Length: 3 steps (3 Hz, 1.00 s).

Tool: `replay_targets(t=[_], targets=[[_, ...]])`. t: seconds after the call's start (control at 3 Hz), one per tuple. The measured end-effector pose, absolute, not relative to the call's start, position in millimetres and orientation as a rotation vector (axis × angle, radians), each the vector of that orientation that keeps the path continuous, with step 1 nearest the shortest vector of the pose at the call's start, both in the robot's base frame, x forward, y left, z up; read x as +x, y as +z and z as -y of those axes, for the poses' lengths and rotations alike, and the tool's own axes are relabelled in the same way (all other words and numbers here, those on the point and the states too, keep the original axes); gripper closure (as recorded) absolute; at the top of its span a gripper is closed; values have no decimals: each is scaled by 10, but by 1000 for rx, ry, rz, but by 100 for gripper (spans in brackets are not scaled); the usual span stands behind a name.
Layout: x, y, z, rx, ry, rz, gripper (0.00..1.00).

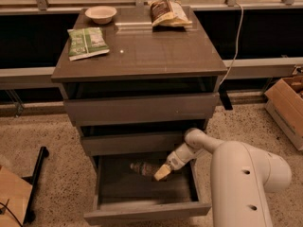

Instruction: Place water bottle into bottom drawer

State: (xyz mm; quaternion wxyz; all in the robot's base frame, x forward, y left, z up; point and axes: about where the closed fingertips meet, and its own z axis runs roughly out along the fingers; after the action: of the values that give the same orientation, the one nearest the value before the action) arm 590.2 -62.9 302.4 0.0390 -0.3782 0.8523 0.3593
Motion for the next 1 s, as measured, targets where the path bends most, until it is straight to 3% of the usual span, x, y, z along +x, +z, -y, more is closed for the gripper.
replay_targets(t=[1.0], targets=[[5742,2498,576,-1061,993,-2685,100]])
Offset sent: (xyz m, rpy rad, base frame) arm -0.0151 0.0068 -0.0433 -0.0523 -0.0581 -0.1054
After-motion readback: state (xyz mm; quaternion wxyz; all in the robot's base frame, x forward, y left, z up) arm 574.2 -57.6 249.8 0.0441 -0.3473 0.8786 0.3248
